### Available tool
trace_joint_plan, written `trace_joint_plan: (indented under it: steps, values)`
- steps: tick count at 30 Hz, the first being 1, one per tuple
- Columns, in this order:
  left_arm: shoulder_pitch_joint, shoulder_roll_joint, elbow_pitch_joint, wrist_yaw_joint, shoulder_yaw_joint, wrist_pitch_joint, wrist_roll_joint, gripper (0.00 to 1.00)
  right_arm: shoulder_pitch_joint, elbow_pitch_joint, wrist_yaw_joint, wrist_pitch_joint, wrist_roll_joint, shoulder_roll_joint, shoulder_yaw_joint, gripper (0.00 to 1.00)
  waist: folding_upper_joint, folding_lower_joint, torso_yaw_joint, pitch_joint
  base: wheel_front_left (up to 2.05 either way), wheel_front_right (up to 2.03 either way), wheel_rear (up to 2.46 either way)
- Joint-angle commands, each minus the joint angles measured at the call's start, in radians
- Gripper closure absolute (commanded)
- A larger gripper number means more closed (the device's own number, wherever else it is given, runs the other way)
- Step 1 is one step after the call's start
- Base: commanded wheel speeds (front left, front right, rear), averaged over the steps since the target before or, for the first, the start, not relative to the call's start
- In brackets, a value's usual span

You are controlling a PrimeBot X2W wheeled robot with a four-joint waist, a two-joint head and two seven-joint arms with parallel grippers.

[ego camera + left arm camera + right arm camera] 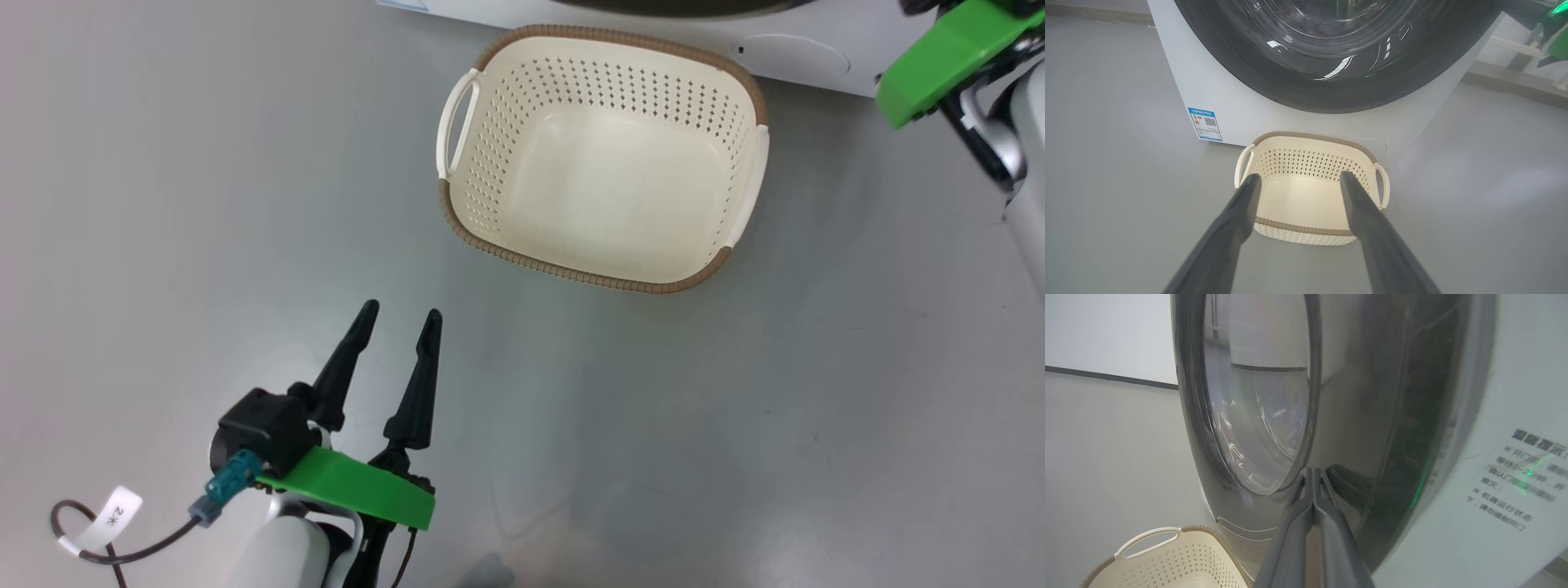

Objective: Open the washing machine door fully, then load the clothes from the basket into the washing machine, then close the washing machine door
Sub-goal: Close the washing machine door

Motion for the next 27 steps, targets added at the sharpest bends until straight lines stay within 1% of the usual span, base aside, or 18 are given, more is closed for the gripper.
trace_joint_plan:
  steps: [1,7,16,20,27]
  values:
    - [-0.015,0.021,-0.024,-0.003,0.028,-0.006,-0.008,0.0,-0.021,-0.005,0.001,-0.005,-0.008,0.003,-0.009,1.0,0.0,0.0,0.009,0.011,0.0,0.0,0.0]
    - [-0.022,0.021,-0.026,-0.003,0.02,-0.006,-0.021,0.0,-0.097,0.051,0.001,-0.005,-0.034,-0.004,-0.032,1.0,0.0,0.0,0.02,0.032,0.0,0.0,0.0]
    - [-0.029,0.021,-0.026,-0.003,0.018,-0.006,-0.033,0.0,-0.146,0.098,0.001,-0.005,-0.055,-0.001,-0.072,1.0,0.0,0.0,0.025,0.042,0.0,0.0,0.0]
    - [-0.032,0.021,-0.02,-0.003,0.022,-0.006,-0.029,0.0,-0.133,0.095,0.001,-0.005,-0.064,0.013,-0.079,1.0,0.0,0.0,0.012,0.032,0.0,0.0,0.0]
    - [-0.036,0.021,-0.014,-0.003,0.034,-0.006,-0.005,0.0,-0.058,0.068,0.001,-0.005,-0.061,0.049,-0.063,1.0,0.0,0.0,-0.037,-0.018,0.0,0.0,0.0]
